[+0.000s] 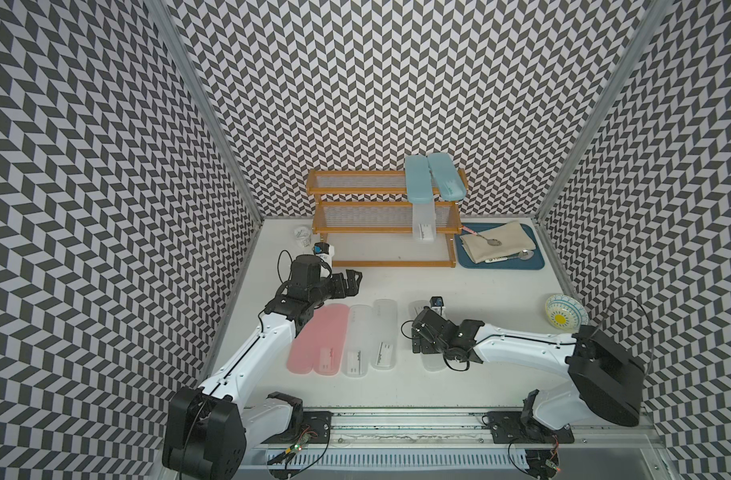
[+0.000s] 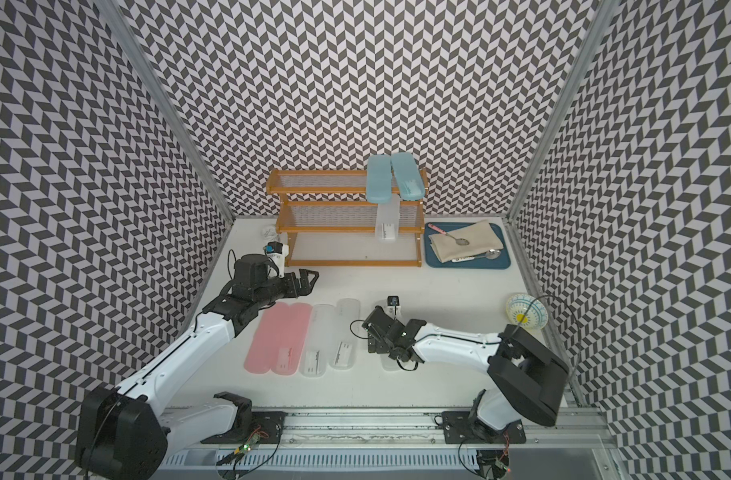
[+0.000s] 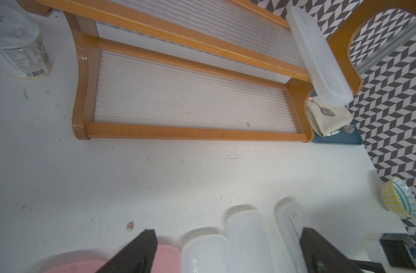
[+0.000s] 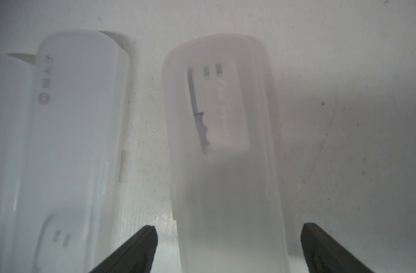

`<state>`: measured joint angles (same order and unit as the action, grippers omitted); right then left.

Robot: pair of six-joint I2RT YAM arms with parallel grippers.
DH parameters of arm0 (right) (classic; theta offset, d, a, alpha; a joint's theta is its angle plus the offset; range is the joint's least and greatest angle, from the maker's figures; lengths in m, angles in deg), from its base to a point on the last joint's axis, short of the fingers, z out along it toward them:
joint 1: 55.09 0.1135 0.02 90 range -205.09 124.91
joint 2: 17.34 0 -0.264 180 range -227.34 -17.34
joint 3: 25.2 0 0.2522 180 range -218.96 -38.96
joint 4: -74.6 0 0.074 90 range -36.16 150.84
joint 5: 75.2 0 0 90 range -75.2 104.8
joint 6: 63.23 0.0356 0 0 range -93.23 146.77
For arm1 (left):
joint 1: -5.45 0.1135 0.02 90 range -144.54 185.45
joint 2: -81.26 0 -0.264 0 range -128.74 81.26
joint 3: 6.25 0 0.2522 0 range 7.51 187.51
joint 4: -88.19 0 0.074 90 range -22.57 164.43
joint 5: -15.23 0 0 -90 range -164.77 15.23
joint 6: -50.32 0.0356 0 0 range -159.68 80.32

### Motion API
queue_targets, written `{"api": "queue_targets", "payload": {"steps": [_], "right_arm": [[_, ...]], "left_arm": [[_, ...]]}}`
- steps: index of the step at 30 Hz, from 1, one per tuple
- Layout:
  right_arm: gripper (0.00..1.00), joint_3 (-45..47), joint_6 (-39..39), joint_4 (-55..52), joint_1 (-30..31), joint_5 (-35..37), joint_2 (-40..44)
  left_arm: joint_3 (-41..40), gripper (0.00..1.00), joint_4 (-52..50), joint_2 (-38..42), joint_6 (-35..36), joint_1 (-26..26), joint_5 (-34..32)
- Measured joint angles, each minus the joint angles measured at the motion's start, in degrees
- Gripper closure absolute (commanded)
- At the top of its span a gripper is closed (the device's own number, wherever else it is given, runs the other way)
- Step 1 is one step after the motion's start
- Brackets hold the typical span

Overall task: Place the pencil cases on the shelf according to color
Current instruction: Adjust the pencil case at the center of the board.

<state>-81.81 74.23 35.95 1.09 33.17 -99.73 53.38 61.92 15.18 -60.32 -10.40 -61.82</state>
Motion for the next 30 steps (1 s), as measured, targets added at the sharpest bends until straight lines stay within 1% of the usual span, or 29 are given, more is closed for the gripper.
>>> {"api": "queue_targets", "payload": {"steps": [4, 8, 13, 20, 25, 30], "right_arm": [[0.00, 5.55, 0.81, 0.07, 2.43, -1.73, 7.69], [0.00, 10.36, 2.80, -0.61, 6.21, -3.45, 10.12], [0.01, 12.66, 5.70, -1.40, 10.64, -3.56, 10.14], [0.01, 12.04, 7.76, -1.03, 12.28, -1.84, 8.61], [0.05, 10.97, 8.13, -0.39, 12.48, -0.85, 6.58], [0.12, 10.58, 8.39, -0.28, 13.42, 0.94, 5.11]], "left_arm": [[0.00, 0.00, 0.31, 0.55, 0.00, 0.15, 0.46], [0.00, 0.01, 0.44, 0.57, 0.00, 0.35, 0.79], [0.00, 0.00, 0.44, 0.55, 0.00, 0.52, 0.90], [0.00, 0.00, 0.44, 0.55, -0.04, 0.55, 1.25], [0.00, 0.01, 0.46, 0.59, -0.04, 0.52, 1.49], [0.00, 0.00, 0.52, 0.96, -0.04, 0.92, 1.51]]}}
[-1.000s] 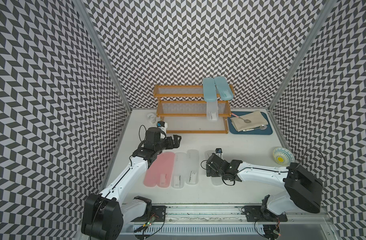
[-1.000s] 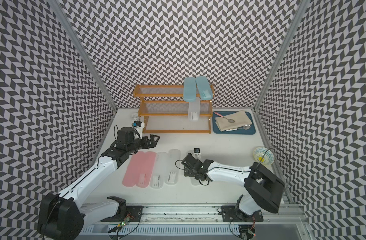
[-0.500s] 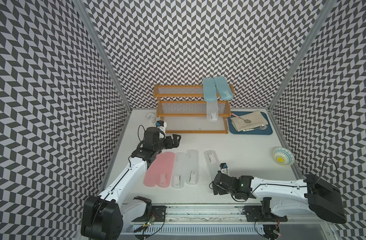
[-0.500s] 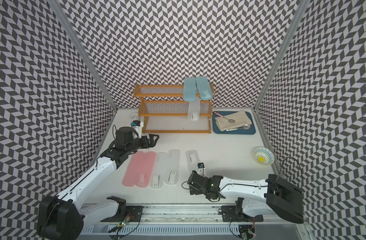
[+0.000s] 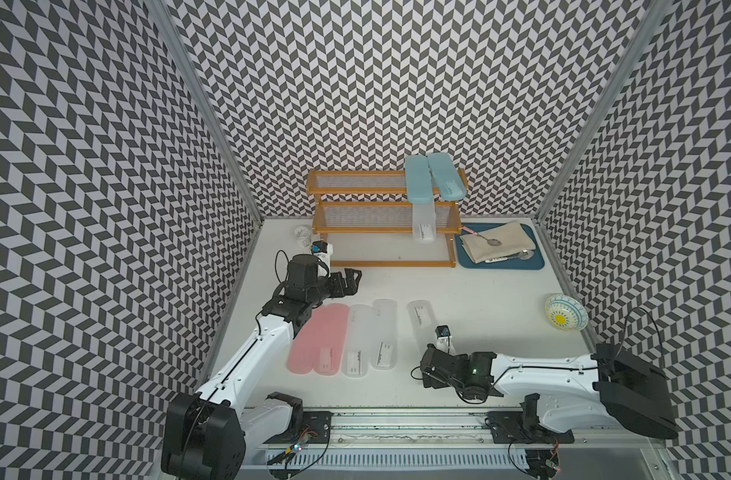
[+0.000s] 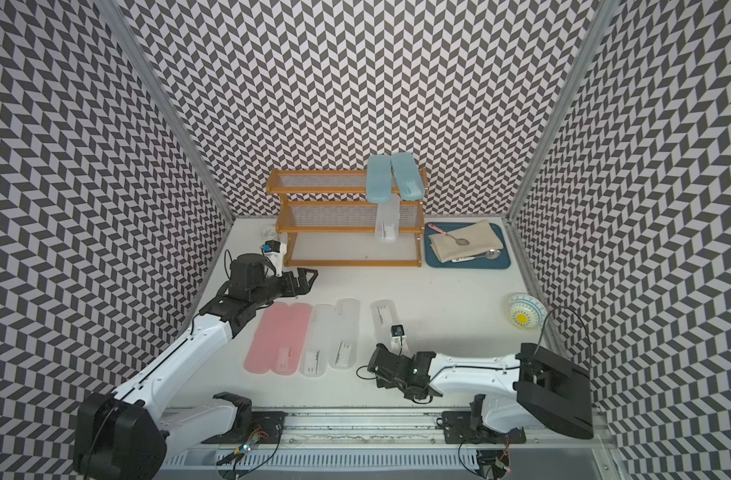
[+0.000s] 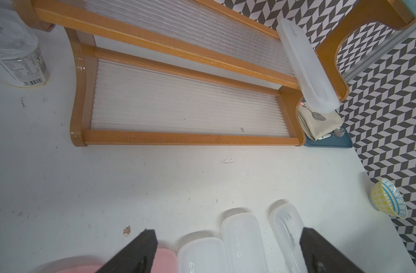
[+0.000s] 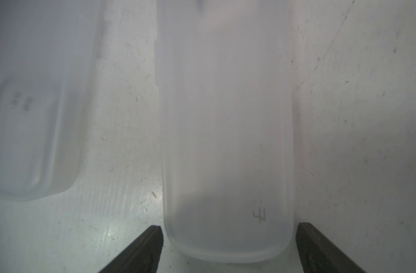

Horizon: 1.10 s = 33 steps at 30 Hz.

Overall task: Place the pencil cases on the shelf according to color
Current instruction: Adjust the pencil case at the center of the board.

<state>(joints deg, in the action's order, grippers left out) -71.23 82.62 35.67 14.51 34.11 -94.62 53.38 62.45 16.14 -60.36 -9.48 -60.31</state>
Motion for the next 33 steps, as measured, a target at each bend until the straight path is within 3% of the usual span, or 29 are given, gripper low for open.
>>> {"api": "queue_targets", "payload": {"steps": [13, 20, 24, 29, 33], "right_arm": [[0.33, 0.39, 2.51, 1.97, 1.70, 2.08, -0.52], [0.35, 0.39, 2.71, 2.25, 2.21, 2.34, -0.74], [0.20, 0.39, 3.06, 2.21, 2.71, 2.27, -0.55], [0.00, 0.26, 4.52, -0.22, 2.97, 2.25, 0.52], [0.00, -0.46, 6.43, -3.69, 2.84, 1.88, 2.27]], "left_arm": [[-0.09, 0.01, 0.39, 0.90, -0.28, 0.85, 0.02], [-0.85, 0.00, 4.76, 4.02, -2.47, 0.85, -0.04], [1.29, 0.00, 6.29, 2.54, -2.99, 0.85, -0.09], [9.70, 0.00, 6.95, -2.93, -0.48, 0.85, -0.96], [11.41, 0.00, 8.22, -5.07, 1.70, 0.85, -2.43]]}}
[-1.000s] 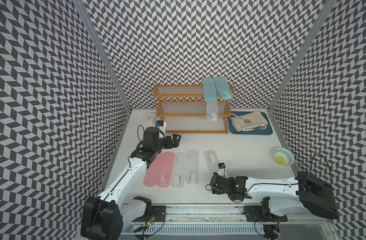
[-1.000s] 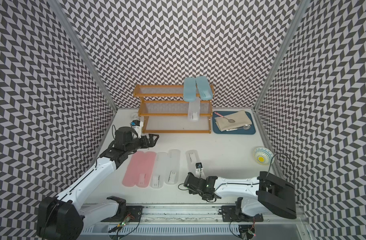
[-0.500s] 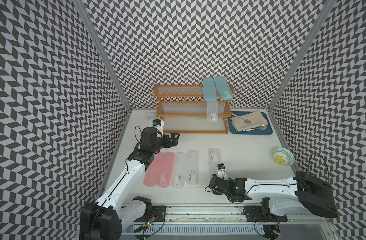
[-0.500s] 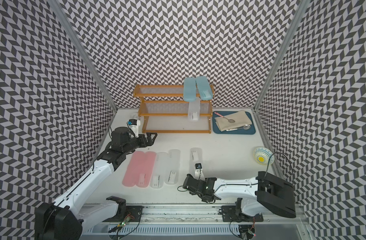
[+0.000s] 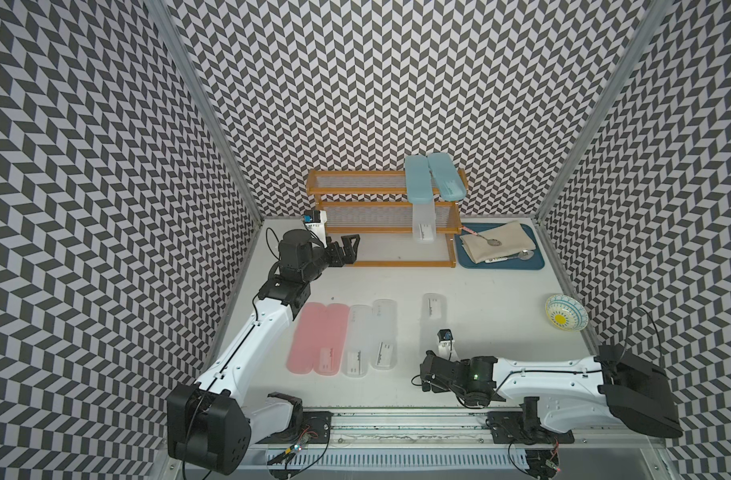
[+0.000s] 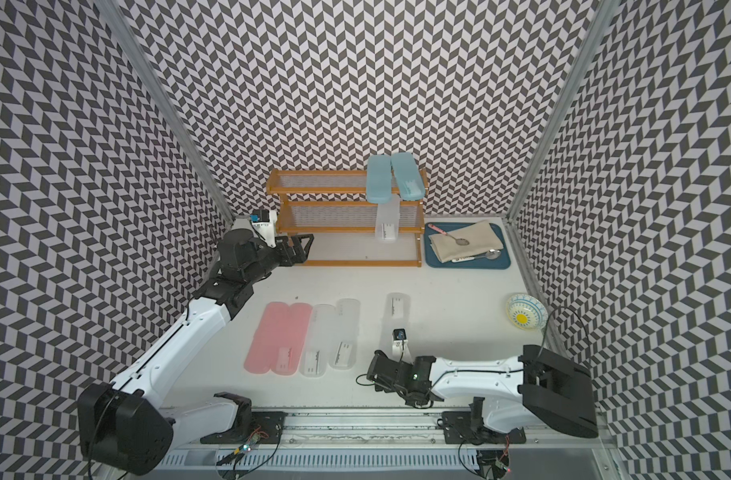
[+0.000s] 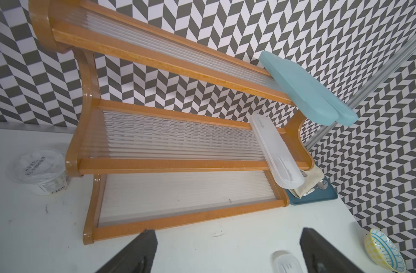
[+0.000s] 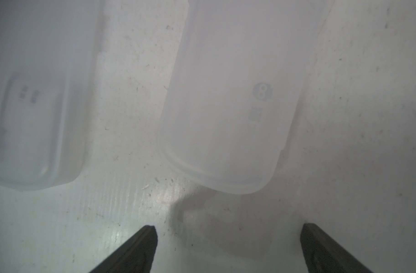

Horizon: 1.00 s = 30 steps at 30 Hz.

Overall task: Place the pencil cases on the shelf according to color
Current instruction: Adjust the pencil case at the center of the board, then pick up the pencil case from the center of the board.

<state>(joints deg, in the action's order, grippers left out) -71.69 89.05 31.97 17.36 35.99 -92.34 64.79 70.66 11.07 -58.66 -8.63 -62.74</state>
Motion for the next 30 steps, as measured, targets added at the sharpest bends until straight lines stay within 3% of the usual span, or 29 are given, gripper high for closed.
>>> {"api": "queue_targets", "payload": {"steps": [8, 15, 25, 30], "right_arm": [[0.00, -7.87, -0.66, -1.88, -6.69, -0.85, -0.22], [0.00, -13.07, -4.04, -2.69, -13.40, -4.13, -8.20], [0.00, -16.55, -6.58, -4.00, -14.51, -6.23, -16.09], [0.00, -14.08, -6.56, -4.33, -14.51, -6.19, -15.43]], "left_arm": [[-2.21, 0.00, 0.11, -1.03, 0.31, 0.35, -0.31], [-2.21, 0.00, 0.28, -1.01, 0.28, 0.37, 0.55], [-2.21, 0.00, 0.31, -1.01, 0.22, 0.37, 1.31], [-2.21, 0.00, 0.31, -1.01, 0.04, 0.37, 1.62]]}}
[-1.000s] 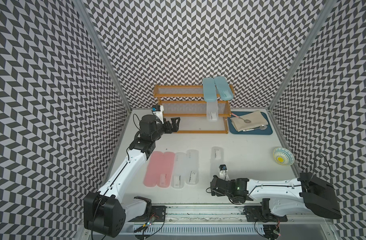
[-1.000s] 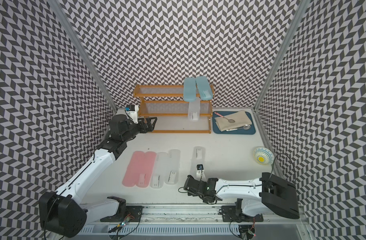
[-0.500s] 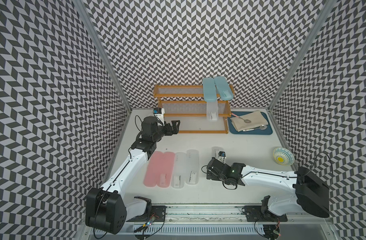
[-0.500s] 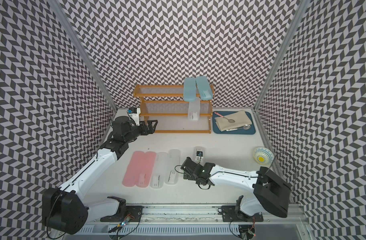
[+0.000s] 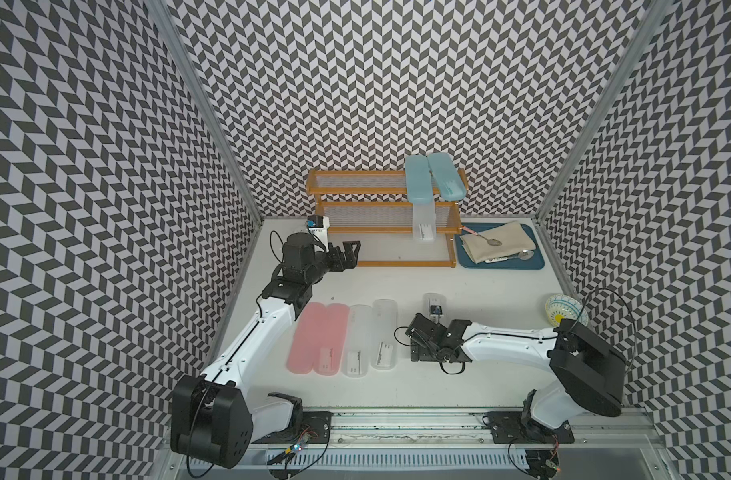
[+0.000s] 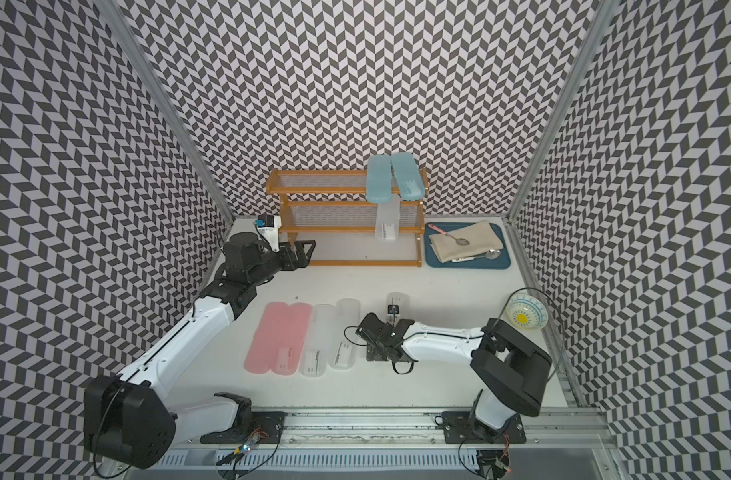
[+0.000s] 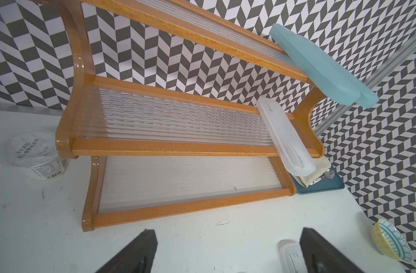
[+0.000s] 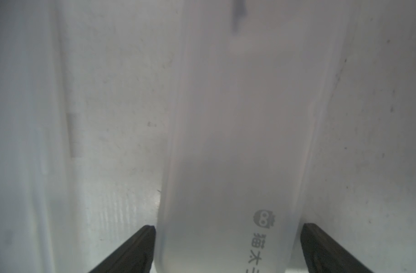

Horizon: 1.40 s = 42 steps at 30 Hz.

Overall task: Place the pencil cases on the shelf according to color
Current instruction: Pick up the pencil case from the center of the board.

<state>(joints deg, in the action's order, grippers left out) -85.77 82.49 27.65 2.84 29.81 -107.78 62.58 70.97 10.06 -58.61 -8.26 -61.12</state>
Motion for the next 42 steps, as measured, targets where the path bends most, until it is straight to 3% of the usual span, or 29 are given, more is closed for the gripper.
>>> {"api": "queue_targets", "payload": {"steps": [12, 28, 33, 39, 42], "right_arm": [[0.01, 9.03, -1.33, 0.61, -0.07, -0.24, 10.54], [0.02, 5.20, -2.91, 1.97, -0.48, 1.95, 4.20], [0.11, 6.95, -2.89, 4.26, -0.48, 3.43, 4.98], [0.33, 9.49, -2.58, 7.08, -0.48, 5.05, 6.93], [0.35, 10.86, -2.58, 8.26, -0.46, 4.74, 8.57]], "left_arm": [[0.00, 0.00, 0.02, 0.00, -0.11, 0.00, 0.63], [-1.20, 0.00, 0.02, 0.00, -0.17, 0.00, 1.03], [-1.20, 0.01, 0.02, 0.00, -0.20, 0.00, 1.20], [-1.20, 0.00, 0.02, 0.00, -0.17, 0.00, 1.20], [-1.20, 0.01, 0.02, 0.02, -0.17, 0.00, 1.20]]}}
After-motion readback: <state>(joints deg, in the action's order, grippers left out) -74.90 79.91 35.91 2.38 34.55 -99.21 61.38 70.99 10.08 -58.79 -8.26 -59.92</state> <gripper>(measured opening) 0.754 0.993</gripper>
